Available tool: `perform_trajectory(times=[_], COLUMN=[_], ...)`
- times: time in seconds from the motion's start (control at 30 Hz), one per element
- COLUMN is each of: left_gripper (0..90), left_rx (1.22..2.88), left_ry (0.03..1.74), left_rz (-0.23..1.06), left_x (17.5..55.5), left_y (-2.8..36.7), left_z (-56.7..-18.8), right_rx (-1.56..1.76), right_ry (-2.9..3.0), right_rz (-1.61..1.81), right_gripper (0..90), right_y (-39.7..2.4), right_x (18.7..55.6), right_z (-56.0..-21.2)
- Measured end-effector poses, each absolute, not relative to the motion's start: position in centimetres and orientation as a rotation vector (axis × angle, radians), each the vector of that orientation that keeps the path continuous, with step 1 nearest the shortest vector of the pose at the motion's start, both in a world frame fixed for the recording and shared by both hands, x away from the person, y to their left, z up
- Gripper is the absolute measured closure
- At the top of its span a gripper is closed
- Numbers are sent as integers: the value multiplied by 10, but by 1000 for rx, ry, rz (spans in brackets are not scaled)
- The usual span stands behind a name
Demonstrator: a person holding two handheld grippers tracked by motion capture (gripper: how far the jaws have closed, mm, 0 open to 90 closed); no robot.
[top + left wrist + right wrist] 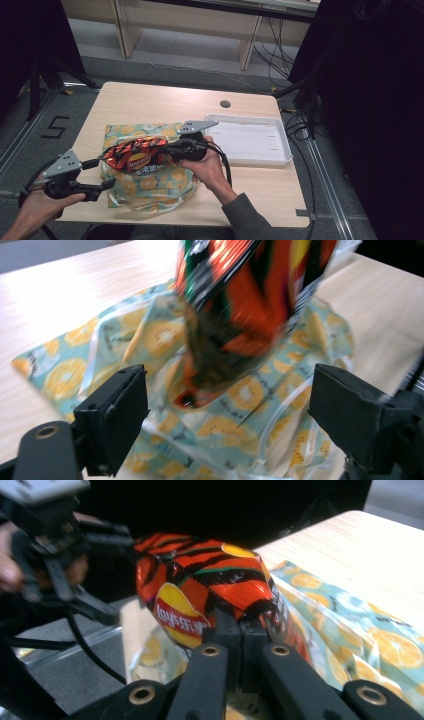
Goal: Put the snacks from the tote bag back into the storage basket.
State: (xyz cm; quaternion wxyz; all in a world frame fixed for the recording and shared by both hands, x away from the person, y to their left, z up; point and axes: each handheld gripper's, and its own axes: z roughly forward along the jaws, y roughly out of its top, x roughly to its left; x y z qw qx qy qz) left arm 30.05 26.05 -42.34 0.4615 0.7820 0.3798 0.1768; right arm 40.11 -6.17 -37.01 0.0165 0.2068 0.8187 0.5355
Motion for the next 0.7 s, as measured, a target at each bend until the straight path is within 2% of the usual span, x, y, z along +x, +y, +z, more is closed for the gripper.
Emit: perform_trajectory(times=[0.2, 0.7], left_gripper=[152, 154], left_rx=[1926, 1994], left_ry=[1004, 1025], left_rz=[433, 456], left_x=[298, 300], left_y=[263, 266], left_z=[-441, -453], right_rx=[658, 637], right_ry=[2571, 2532], right_rz=[1704, 1830], right_gripper=[900, 900], right_y=[-60, -78], right_x=[399, 389], right_z=[-357, -304])
